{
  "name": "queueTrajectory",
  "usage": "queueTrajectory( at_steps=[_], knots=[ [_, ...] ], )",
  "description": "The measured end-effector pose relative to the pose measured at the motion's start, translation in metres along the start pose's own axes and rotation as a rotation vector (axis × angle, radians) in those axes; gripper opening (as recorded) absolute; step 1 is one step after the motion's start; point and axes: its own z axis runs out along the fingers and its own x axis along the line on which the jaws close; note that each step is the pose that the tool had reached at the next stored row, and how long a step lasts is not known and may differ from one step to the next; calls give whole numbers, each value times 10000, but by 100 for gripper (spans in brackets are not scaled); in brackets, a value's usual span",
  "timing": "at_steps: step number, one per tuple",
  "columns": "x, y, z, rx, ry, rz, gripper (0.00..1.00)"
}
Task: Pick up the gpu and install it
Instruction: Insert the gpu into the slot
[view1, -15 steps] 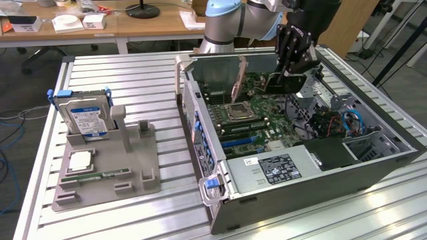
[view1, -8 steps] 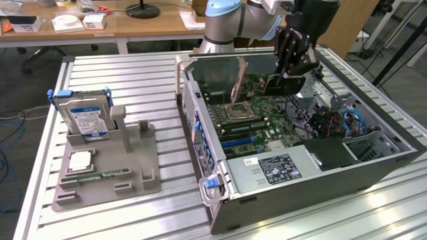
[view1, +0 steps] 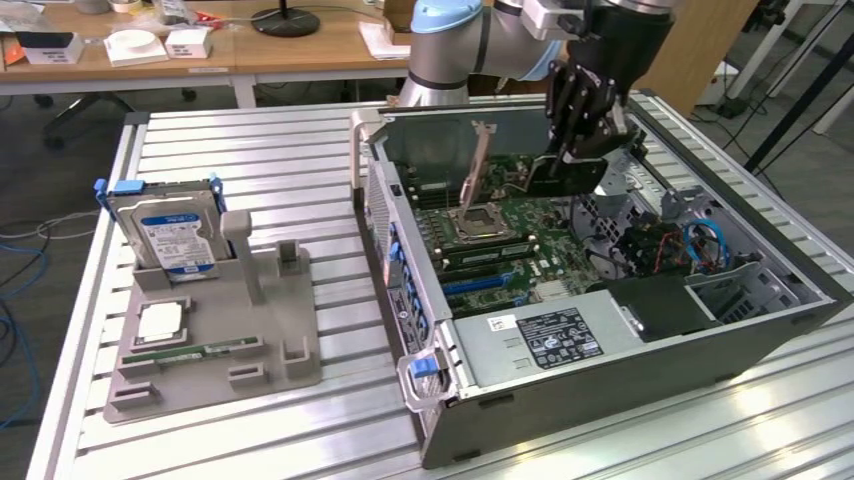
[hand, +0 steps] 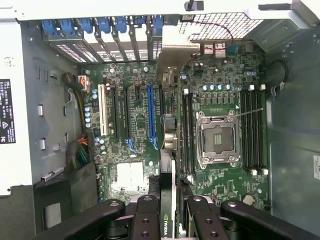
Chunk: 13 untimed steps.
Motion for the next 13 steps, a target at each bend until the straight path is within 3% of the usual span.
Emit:
queueTrajectory(
  at_steps=[13],
  knots=[
    [12,24,142,0,0,-5,26]
  ],
)
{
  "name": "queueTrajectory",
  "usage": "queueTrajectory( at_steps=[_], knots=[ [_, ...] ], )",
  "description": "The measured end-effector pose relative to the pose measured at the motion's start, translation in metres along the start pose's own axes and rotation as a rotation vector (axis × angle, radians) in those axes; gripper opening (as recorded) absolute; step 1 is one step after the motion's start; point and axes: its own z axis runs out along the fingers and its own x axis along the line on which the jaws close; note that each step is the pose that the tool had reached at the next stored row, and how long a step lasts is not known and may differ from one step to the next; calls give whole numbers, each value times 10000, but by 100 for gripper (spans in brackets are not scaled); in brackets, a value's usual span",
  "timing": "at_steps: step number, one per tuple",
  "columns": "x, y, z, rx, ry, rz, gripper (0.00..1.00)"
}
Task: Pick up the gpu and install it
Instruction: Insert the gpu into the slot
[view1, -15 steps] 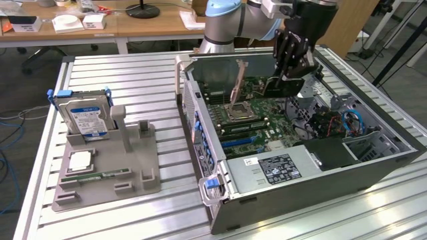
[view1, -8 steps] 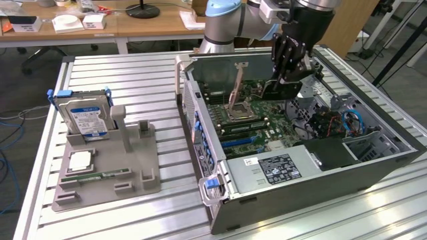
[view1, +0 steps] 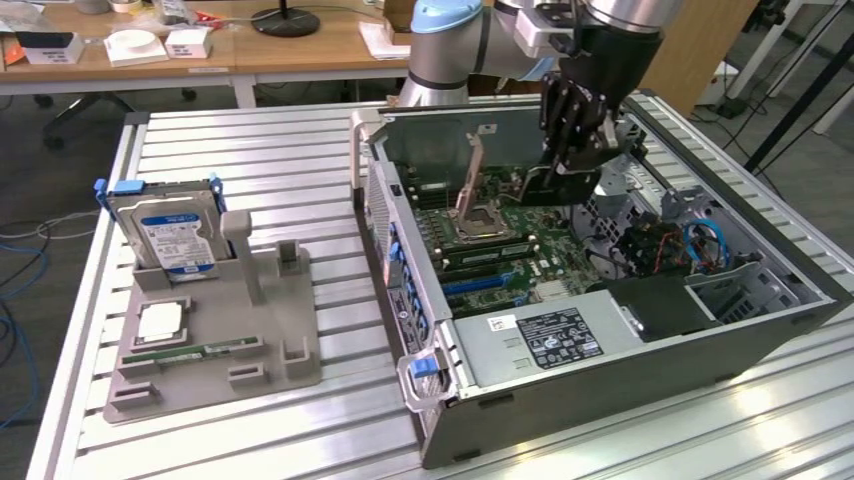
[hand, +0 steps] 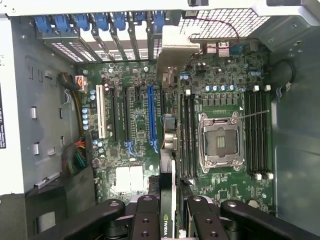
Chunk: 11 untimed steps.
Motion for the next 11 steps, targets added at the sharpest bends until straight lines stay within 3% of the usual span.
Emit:
queueTrajectory(
  at_steps=[11],
  knots=[
    [9,12,153,0,0,-3,26]
  ],
)
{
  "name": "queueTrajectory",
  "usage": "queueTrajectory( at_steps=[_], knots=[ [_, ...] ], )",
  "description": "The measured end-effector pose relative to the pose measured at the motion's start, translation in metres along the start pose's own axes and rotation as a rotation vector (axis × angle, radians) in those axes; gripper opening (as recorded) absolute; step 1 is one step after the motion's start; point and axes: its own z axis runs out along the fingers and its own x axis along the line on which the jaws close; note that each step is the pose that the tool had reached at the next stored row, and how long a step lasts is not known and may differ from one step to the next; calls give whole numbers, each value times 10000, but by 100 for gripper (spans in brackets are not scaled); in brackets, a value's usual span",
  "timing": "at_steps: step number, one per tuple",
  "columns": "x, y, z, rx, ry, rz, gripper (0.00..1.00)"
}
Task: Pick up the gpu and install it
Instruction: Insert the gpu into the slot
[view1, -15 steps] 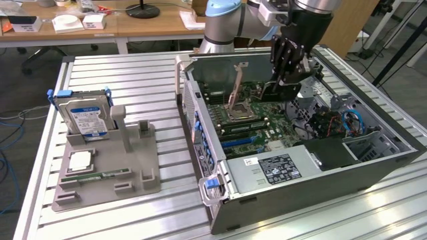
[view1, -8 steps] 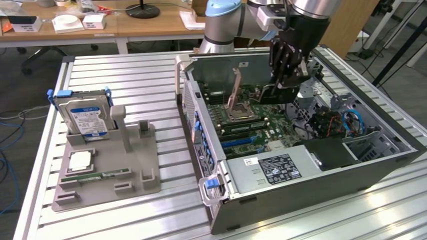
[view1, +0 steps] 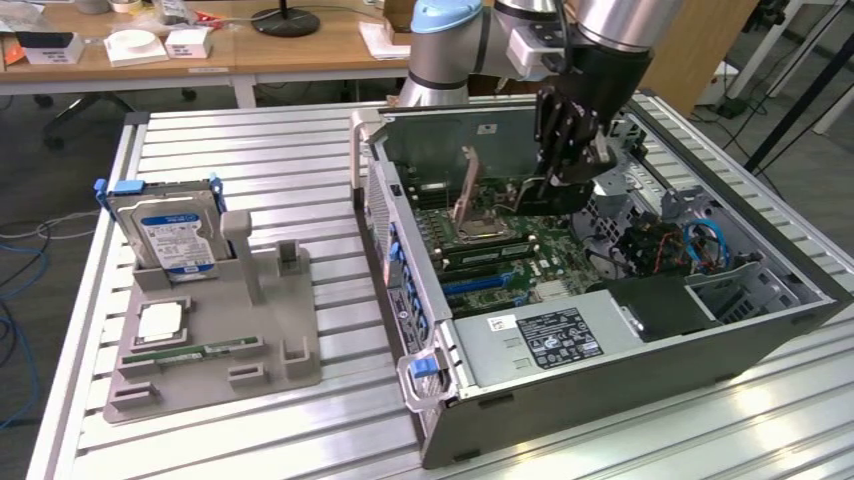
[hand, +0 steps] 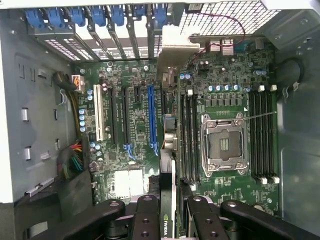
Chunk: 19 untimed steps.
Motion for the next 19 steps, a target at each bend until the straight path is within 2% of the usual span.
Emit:
queueTrajectory(
  at_steps=[12,19],
  knots=[
    [6,15,149,0,-1,0,26],
    [7,15,172,-1,1,1,26]
  ],
)
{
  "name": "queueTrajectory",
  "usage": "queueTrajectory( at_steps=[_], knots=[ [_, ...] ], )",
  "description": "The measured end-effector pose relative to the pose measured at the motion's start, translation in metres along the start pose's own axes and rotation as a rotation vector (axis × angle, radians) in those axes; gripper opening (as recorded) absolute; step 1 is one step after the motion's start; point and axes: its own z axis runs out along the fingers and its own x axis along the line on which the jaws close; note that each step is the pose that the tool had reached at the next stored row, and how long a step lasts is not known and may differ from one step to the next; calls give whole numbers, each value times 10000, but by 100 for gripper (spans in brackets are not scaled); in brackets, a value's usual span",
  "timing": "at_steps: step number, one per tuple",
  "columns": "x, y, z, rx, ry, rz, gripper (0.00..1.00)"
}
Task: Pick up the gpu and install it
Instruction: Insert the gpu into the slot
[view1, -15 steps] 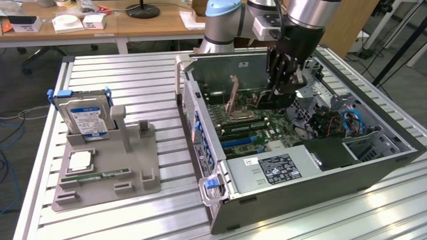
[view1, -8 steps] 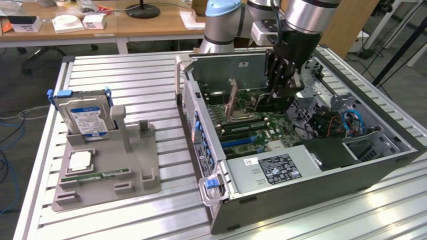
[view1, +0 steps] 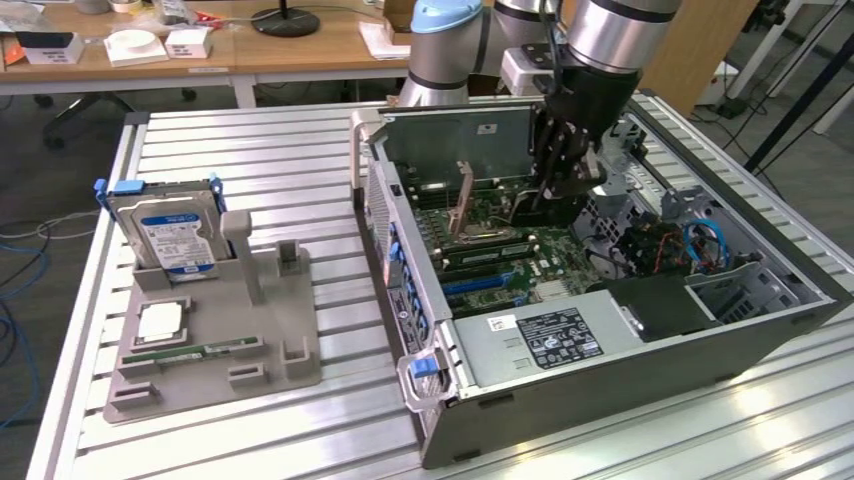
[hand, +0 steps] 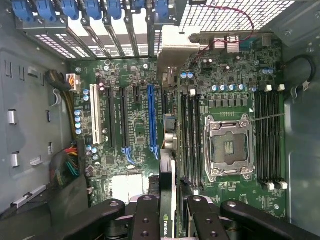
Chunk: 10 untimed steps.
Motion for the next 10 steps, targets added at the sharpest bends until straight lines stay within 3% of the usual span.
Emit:
queueTrajectory(
  at_steps=[10],
  knots=[
    [1,-1,26,0,0,0,26]
  ],
)
